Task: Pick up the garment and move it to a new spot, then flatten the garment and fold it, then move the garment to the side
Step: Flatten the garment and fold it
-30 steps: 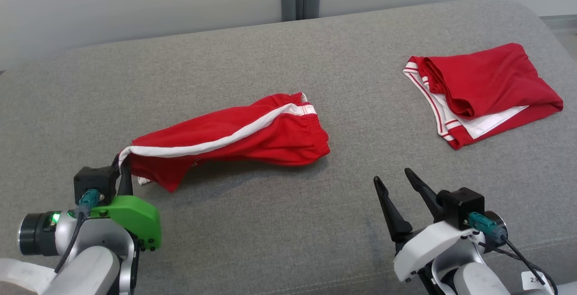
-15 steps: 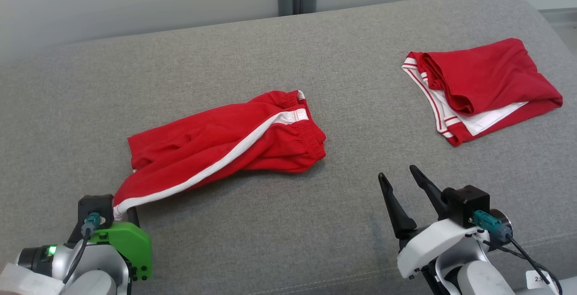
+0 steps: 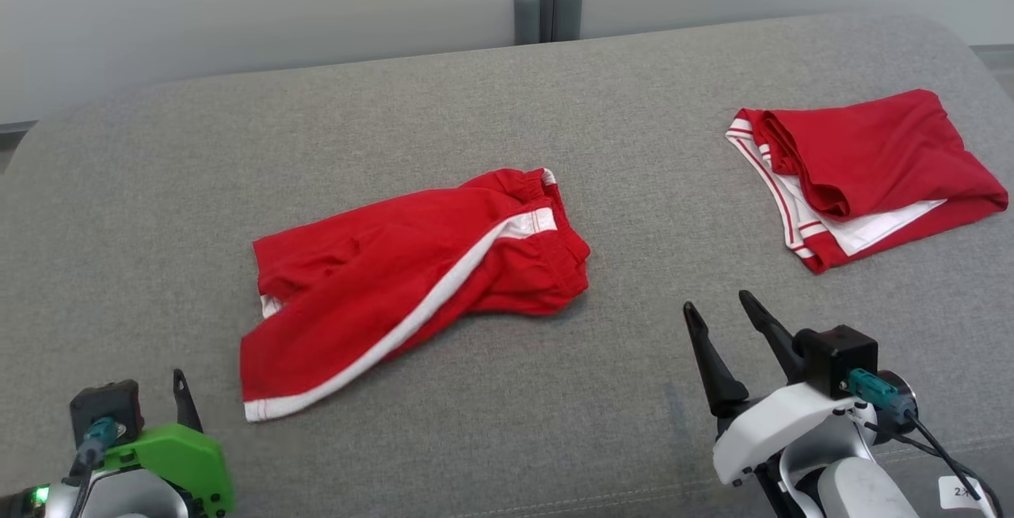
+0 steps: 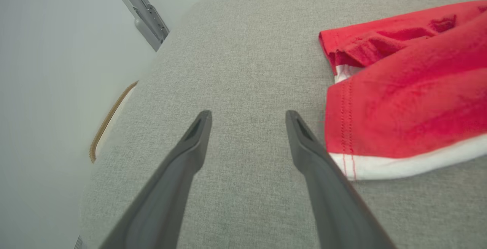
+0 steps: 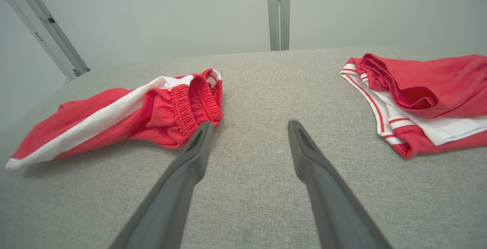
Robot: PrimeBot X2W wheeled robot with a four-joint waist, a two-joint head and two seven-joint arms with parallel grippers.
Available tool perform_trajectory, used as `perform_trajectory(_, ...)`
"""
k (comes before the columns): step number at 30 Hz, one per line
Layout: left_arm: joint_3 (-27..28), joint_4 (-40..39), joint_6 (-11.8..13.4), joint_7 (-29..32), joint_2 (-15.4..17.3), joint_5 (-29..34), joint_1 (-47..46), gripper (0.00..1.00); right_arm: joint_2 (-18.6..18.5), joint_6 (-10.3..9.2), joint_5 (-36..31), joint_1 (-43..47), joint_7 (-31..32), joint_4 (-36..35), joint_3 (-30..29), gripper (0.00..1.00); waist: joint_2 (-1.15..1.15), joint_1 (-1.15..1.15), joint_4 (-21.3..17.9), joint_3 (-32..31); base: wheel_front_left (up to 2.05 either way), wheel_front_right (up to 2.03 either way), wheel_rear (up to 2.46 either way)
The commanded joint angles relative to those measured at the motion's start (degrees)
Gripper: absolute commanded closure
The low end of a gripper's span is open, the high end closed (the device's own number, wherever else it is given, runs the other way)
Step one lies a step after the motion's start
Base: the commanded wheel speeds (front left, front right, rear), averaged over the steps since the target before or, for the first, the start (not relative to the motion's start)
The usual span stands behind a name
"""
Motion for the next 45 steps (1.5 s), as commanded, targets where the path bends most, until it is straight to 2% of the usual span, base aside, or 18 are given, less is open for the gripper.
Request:
perform_trajectory(1,1.4,-1.2,0.8,-2.1,0.1,-0.9,1.7,0.00,-0.1,-0.07,-0.4,0.7,-0.2,0.1,-0.8,0.00,0.00,0.00,0.7,-0.7,0.00,0.00,0.00)
perform_trajectory(5,4.7,-4.8,1.3,-9.6,-2.0,-1.5,4.1,0.00,-0.1,-0.07,-0.9,0.8,-0.8,0.2,-2.5,0.00,0.00,0.00,2.0,-1.7,0.00,0.00,0.00)
perform_trajectory(7,5.5,-5.7,1.0,-11.1,-2.6,-1.6,4.6,0.00,-0.1,-0.07,-0.9,0.8,-0.8,0.3,-2.9,0.00,0.00,0.00,2.3,-2.0,0.00,0.00,0.00)
perform_trajectory(13,10.4,-10.3,-2.9,-13.9,-7.3,2.1,6.4,0.00,-0.1,-0.06,-0.7,0.6,-1.3,1.2,-4.6,0.00,0.00,0.00,4.1,-3.8,0.00,0.00,0.00)
perform_trajectory(21,15.7,-13.9,-11.4,-13.9,-13.2,10.1,10.6,0.00,-0.1,-0.06,0.8,0.7,-0.1,3.0,-5.6,0.00,0.00,0.00,5.5,-5.8,0.00,0.00,0.00)
perform_trajectory(30,19.0,-12.9,-21.8,-13.8,-18.6,14.5,14.6,0.00,-0.1,-0.06,2.9,0.5,-0.5,4.9,-5.4,0.00,0.00,0.00,6.9,-7.6,0.00,0.00,0.00)
perform_trajectory(35,19.6,-10.4,-27.3,-13.9,-19.6,17.5,15.9,0.00,-0.1,-0.06,2.6,1.6,-1.1,6.0,-5.2,0.00,0.00,0.00,8.1,-8.3,0.00,0.00,0.00)
perform_trajectory(45,20.8,-6.0,-32.4,-13.8,-20.9,20.2,17.2,0.00,-0.1,-0.06,3.7,4.5,-0.1,6.8,-3.8,0.00,0.00,0.00,9.1,-9.4,0.00,0.00,0.00)
